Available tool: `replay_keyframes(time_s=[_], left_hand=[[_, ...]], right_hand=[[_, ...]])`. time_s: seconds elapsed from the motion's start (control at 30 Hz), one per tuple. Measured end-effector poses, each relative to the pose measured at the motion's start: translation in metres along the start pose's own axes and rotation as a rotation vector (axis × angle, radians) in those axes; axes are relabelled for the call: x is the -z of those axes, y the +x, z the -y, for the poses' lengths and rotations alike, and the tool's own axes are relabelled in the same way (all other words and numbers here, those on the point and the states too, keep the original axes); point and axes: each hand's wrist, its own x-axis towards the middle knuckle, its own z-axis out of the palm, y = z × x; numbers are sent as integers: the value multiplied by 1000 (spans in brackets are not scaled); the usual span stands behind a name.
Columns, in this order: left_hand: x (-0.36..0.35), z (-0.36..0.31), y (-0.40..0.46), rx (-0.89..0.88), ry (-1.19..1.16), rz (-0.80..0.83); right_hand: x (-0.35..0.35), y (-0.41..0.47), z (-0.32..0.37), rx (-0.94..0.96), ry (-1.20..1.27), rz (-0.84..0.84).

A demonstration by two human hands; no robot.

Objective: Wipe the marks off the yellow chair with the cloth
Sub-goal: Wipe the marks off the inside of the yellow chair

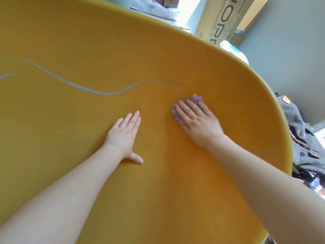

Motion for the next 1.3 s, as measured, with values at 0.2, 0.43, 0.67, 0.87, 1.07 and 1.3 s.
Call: replay_keyframes(time_s=[0.2,0.43,0.67,0.87,1.07,1.3], left_hand=[[0,-3,4,-9,54,13],[-6,5,6,-32,-3,-26],[-6,5,3,-16,-16,-37],[13,24,4,-94,122,-53],[35,69,11,-20,288,-236],[32,87,36,178,325,-281]], right_hand=[[21,27,-36,-255,-16,-140],[-2,46,22,-112,196,-17],[-17,8,113,60,323,167],[-12,4,100,157,283,167],[-14,41,53,-51,154,-58],[3,90,12,-313,93,-251]])
